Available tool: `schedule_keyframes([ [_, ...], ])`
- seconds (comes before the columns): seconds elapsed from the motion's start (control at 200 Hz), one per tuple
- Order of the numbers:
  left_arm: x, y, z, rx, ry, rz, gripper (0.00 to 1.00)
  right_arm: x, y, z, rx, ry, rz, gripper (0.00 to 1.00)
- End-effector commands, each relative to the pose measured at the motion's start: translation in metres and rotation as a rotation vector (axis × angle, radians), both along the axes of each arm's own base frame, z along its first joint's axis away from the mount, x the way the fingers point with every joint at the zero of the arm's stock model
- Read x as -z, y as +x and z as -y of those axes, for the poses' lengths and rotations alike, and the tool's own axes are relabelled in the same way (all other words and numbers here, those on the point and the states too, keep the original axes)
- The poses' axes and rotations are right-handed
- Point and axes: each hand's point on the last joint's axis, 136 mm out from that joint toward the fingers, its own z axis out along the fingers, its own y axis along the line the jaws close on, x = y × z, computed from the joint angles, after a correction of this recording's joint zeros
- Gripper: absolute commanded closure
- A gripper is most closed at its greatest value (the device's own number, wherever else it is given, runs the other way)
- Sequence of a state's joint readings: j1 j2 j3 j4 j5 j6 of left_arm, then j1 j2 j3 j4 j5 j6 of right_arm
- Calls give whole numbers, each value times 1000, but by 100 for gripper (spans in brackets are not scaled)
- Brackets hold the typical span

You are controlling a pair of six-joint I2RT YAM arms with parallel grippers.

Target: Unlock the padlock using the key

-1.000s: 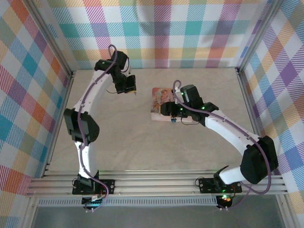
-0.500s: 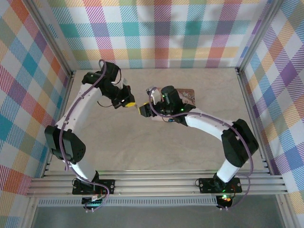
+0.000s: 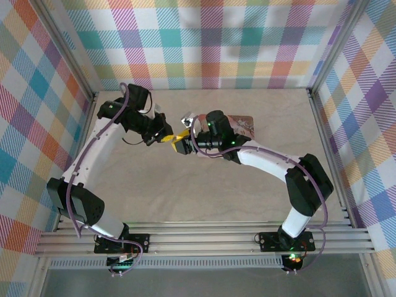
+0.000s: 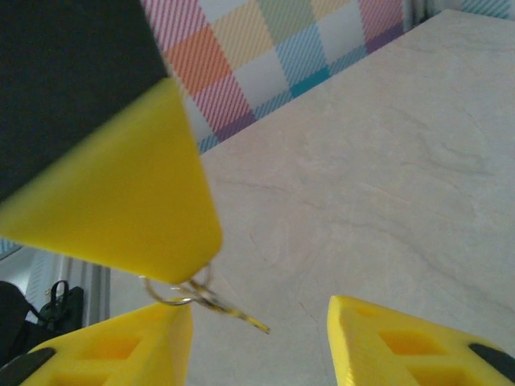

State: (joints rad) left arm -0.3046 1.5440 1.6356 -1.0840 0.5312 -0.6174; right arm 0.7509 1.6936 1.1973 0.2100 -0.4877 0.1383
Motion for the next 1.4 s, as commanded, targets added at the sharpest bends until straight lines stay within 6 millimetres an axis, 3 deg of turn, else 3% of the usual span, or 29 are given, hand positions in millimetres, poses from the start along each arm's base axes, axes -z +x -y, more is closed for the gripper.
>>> schedule_keyframes([
  [0.0, -5, -3, -9, -38, -9, 8, 100, -9, -13, -12, -100, 49, 42, 49],
  [0.18, -11, -5, -18, -70, -20, 20, 100, -9, -13, -19, -120, 56, 44, 47],
  [0.545, -18, -6, -18, -75, -55, 25, 100, -18, -12, -37, -143, 87, 82, 54],
  [0.87, -17, -8, -21, -83, -48, 22, 100, -23, -8, -33, -111, 82, 122, 72],
  [1.15, -16, -12, -25, -88, -60, 16, 100, -24, -13, -27, -119, 53, 148, 100],
  [1.395, -18, -11, -24, -58, -90, 65, 97, -29, -28, -15, -145, 10, 67, 100],
])
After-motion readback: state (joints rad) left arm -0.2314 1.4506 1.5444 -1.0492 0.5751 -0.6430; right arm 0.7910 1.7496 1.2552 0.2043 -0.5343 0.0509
